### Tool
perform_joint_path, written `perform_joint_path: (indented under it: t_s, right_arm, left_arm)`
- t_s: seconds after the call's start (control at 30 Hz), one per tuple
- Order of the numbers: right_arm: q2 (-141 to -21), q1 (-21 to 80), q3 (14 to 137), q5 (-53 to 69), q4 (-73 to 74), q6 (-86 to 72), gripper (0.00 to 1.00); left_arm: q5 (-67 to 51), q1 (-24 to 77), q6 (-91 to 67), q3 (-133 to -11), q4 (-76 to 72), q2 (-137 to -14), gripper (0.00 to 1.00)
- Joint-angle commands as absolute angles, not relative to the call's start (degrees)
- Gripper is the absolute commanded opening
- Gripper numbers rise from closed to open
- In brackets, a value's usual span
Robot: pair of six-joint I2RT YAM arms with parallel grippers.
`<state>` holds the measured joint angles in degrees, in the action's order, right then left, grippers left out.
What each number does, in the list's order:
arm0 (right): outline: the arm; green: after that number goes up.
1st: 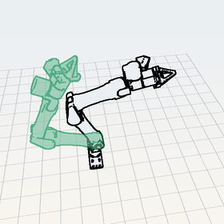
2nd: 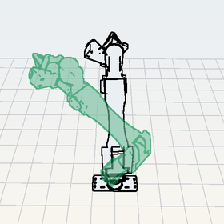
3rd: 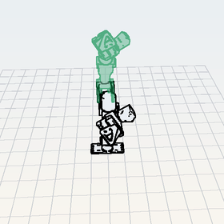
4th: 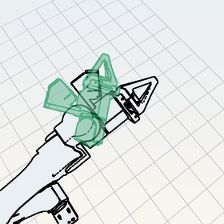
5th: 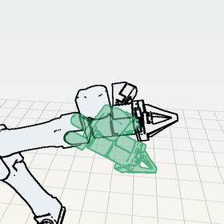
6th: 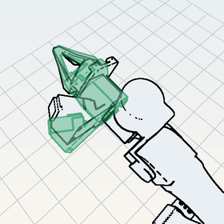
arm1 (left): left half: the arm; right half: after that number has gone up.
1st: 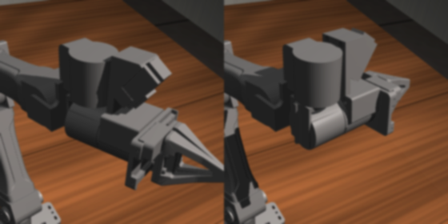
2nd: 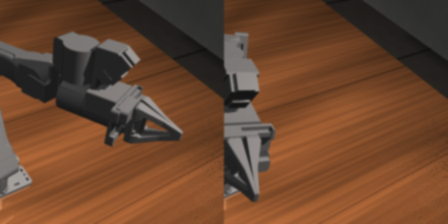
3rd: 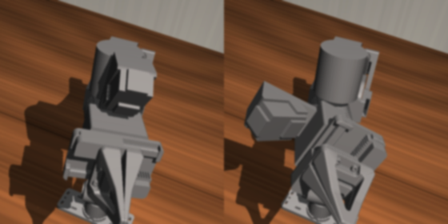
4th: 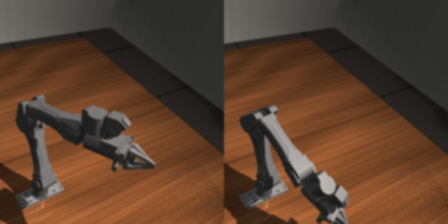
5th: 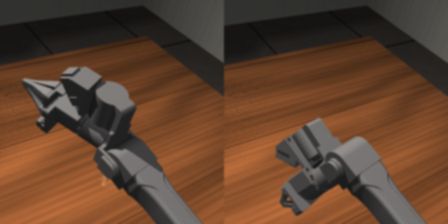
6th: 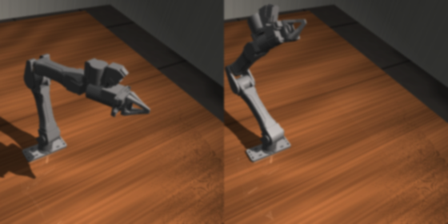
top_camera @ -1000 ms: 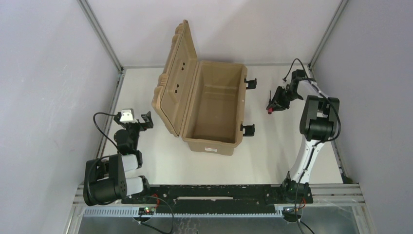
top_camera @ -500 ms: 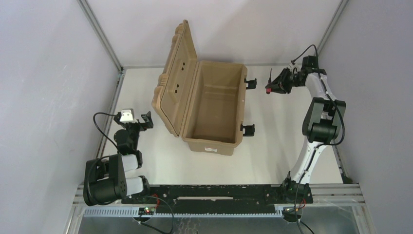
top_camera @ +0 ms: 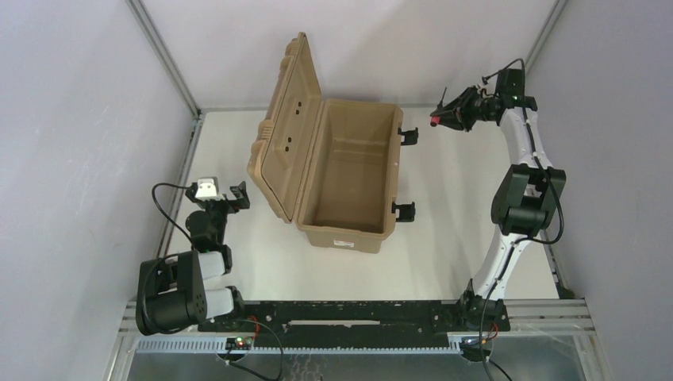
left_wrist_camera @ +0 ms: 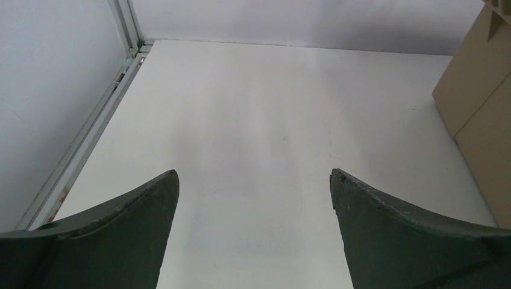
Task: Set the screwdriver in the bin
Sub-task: Place the screwdriver in the bin.
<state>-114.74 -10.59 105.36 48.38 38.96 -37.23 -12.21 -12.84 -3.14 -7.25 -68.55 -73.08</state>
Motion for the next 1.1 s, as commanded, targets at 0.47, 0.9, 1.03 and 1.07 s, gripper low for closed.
perform_joint_path:
  t_s: [0.47,0.9,1.03,1.07]
  right_arm:
    - [-113.6,6.6,125.6,30.5,56.1,-46.9,0.09]
    - [-119.2,21.8,130.2,12.5,64.5,-42.9,0.08]
    - [-122.1,25.5,130.7,7.6,66.3,-40.7,0.08]
    - [-123.0,26.4,130.6,7.0,66.6,-40.3,0.08]
  left_arm:
    - [-12.5,-12.9,-3.8,-6.4,-71.3,-72.9,1.0]
    - [-12.4,-12.8,-3.8,-6.4,-71.3,-72.9,1.0]
    - [-12.4,-12.8,-3.8,-6.4,-71.2,-72.9,1.0]
    - [-12.4,-12.9,-3.8,-6.4,-71.2,-72.9,1.0]
